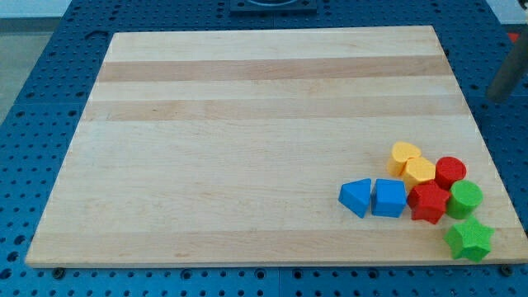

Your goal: Point your arm at bottom right

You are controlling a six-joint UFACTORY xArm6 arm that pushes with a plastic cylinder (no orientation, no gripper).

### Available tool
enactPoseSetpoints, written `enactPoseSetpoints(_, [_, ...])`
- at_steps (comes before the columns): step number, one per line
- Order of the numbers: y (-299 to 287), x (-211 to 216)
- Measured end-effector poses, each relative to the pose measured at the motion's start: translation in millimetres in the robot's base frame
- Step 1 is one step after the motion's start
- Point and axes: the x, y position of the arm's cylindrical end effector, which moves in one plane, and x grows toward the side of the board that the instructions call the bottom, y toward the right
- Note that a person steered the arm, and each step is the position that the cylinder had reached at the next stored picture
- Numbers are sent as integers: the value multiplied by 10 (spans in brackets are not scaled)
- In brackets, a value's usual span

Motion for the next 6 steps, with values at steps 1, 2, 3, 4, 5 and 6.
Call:
enactPoseSetpoints(1, [8,387])
enactPoseSetpoints(2, [8,865])
enactPoseSetpoints(3, [7,1310])
enactPoseSetpoints(4, [6,1563])
enactPoseSetpoints(5, [-12,2253])
enactPoseSetpoints(6, [-13,2337])
